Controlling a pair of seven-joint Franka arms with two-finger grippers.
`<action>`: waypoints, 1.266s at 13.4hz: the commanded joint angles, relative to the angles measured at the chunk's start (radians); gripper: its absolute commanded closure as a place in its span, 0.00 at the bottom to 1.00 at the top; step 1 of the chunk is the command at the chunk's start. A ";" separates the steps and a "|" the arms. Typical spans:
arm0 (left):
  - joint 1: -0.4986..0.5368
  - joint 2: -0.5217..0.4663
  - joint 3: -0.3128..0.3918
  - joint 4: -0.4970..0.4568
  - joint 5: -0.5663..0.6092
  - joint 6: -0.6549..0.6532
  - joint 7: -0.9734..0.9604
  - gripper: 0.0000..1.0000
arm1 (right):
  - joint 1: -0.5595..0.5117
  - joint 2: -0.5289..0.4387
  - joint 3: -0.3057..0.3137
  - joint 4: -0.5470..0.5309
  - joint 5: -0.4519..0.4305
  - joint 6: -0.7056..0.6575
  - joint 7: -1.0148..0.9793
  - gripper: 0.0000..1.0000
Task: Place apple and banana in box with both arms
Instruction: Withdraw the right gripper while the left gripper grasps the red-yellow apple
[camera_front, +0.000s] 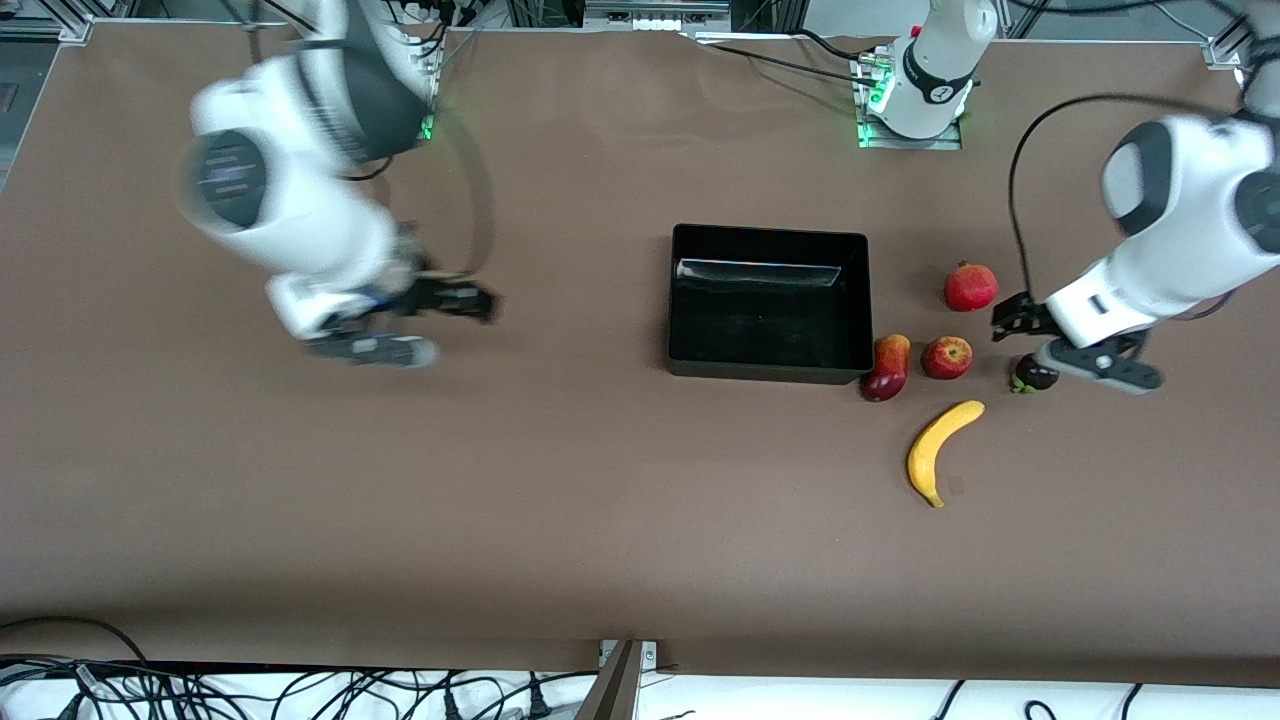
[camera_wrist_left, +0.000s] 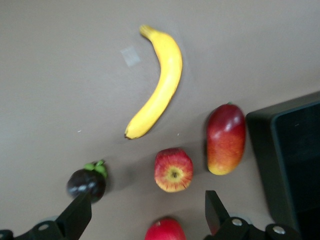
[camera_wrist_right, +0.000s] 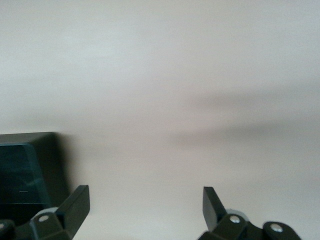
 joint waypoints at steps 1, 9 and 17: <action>-0.002 0.055 0.004 -0.089 0.006 0.139 0.140 0.00 | -0.189 -0.115 0.093 -0.131 -0.119 -0.028 -0.169 0.00; -0.026 0.152 0.001 -0.165 0.003 0.237 0.206 0.00 | -0.403 -0.305 0.113 -0.218 -0.184 -0.032 -0.294 0.00; -0.043 0.169 0.002 -0.164 -0.028 0.296 0.205 1.00 | -0.380 -0.286 0.094 -0.187 -0.181 -0.071 -0.293 0.00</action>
